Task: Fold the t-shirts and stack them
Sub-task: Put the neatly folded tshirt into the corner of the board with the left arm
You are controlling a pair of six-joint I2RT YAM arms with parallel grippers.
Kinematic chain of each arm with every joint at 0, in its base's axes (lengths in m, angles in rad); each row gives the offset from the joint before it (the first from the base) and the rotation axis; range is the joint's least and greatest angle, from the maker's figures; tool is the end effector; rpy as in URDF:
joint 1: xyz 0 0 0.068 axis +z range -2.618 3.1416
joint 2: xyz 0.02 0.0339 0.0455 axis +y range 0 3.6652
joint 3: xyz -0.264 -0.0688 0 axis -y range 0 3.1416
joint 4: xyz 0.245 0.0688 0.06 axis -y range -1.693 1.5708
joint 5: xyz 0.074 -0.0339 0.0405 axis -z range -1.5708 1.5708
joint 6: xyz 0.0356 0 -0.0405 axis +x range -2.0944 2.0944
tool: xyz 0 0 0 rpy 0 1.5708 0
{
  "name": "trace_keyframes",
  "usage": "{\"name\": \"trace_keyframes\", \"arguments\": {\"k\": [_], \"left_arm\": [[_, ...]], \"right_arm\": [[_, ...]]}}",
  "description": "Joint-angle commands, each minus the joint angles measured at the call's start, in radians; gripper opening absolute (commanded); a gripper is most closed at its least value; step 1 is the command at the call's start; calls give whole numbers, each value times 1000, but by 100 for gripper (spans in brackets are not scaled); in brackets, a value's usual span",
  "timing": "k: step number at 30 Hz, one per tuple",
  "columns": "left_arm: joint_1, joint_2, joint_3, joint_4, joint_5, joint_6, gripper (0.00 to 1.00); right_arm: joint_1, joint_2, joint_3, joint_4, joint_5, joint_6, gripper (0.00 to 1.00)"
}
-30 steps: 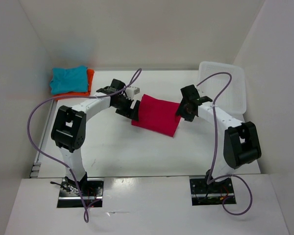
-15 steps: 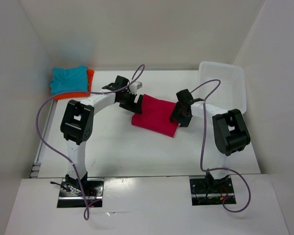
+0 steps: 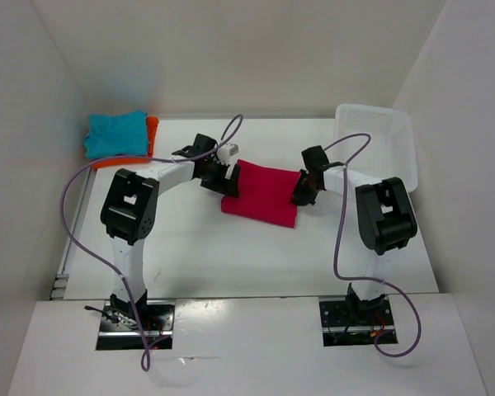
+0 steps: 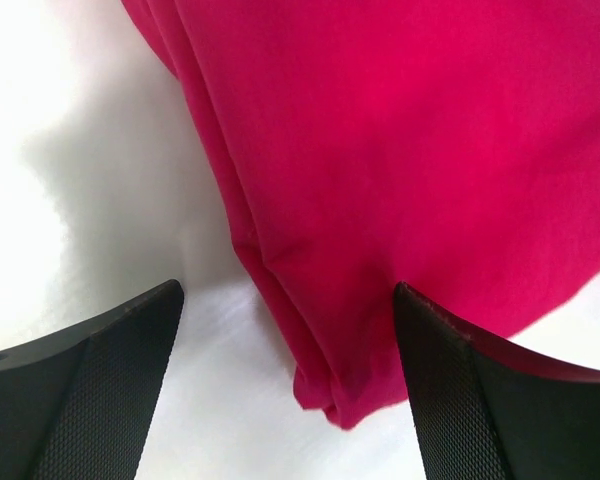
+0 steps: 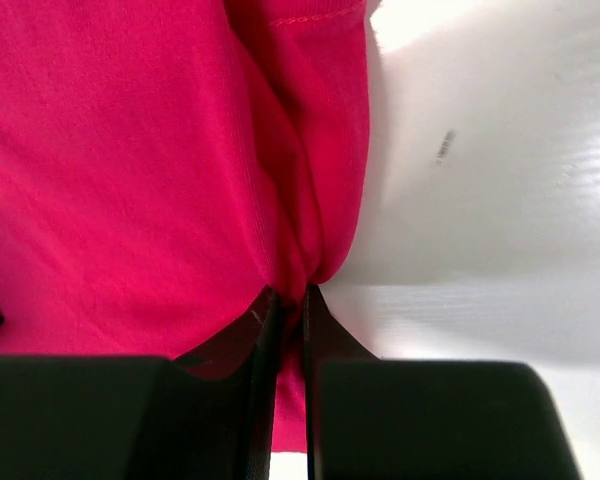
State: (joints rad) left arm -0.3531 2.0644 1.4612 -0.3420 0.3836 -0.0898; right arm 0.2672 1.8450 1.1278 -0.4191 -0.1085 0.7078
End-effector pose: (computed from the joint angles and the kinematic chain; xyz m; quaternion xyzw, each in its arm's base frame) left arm 0.4116 -0.1659 0.1697 0.1808 0.9182 -0.2433 0.2549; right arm 0.3478 0.0992 0.1526 0.2017 0.9540 0.1476 0.1653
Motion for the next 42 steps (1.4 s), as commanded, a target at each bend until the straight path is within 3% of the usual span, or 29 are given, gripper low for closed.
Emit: {"name": "trace_keyframes", "arguments": {"k": [1,10,17,22,26,29,30,33,35,37,42], "left_arm": [[34,-65,-47,-60,32,-28,92],[184,-156,-136,-71,78,8,92],[184,-80,-147,-71,216,30,92],[184,20,-124,-103,242,41,72],[184,65,-136,-78,282,32,61],[184,91,-108,-78,342,32,44],[184,103,-108,-90,351,32,27],[184,94,-87,-100,340,50,4],[184,65,-87,-113,313,70,0],[184,34,-78,-124,275,81,0],[184,-73,-47,-156,92,165,0]], "right_arm": [[38,69,32,2,-34,-85,0],[156,204,246,-49,-53,-126,0],[165,177,184,-7,-102,-110,0],[165,168,165,-7,-100,-110,0],[174,158,174,3,-100,-110,0],[175,158,175,3,-100,-110,0],[175,158,175,3,-100,-110,0],[175,149,165,13,-100,-110,0],[175,149,165,13,-100,-119,31],[175,112,165,-21,-68,-130,54],[175,-32,165,-124,56,-148,73]]}}
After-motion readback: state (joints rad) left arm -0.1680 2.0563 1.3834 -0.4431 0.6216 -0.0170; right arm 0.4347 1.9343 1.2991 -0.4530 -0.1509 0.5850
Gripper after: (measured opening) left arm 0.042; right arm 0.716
